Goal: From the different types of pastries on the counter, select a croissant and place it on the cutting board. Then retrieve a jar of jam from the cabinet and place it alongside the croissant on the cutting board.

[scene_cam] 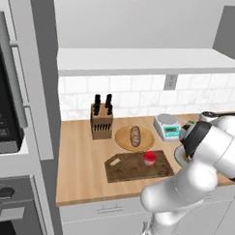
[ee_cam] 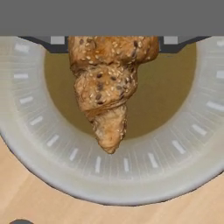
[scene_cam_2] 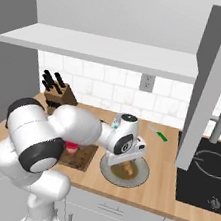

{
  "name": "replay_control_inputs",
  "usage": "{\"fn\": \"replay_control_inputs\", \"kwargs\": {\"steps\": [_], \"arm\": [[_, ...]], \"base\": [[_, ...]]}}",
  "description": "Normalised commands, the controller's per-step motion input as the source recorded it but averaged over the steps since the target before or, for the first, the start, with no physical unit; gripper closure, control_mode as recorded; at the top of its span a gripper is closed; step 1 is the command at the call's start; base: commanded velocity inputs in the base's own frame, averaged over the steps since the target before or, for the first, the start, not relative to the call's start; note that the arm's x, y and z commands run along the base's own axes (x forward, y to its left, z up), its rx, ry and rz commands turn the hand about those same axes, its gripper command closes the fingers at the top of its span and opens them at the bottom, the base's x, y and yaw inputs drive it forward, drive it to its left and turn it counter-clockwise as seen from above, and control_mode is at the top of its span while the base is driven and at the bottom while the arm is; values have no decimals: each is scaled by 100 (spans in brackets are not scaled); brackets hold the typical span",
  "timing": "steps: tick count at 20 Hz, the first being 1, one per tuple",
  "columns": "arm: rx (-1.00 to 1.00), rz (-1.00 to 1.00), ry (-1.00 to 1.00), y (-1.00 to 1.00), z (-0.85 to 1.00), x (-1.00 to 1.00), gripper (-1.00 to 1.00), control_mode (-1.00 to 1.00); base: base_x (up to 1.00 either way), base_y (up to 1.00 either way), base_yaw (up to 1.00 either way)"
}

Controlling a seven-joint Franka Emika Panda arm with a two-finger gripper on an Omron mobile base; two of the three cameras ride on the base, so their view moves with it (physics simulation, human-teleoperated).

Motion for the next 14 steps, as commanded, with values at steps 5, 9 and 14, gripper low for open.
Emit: {"fn": "replay_control_inputs", "kwargs": {"steps": [5,9,14], "arm": [[0,-4,-10,19,93,6,100,-100],[8,-5,-4,25,91,0,100,-100],[7,-5,0,46,58,-35,100,-100]], "base": [[0,0,0],[0,0,0],[0,0,0]]}}
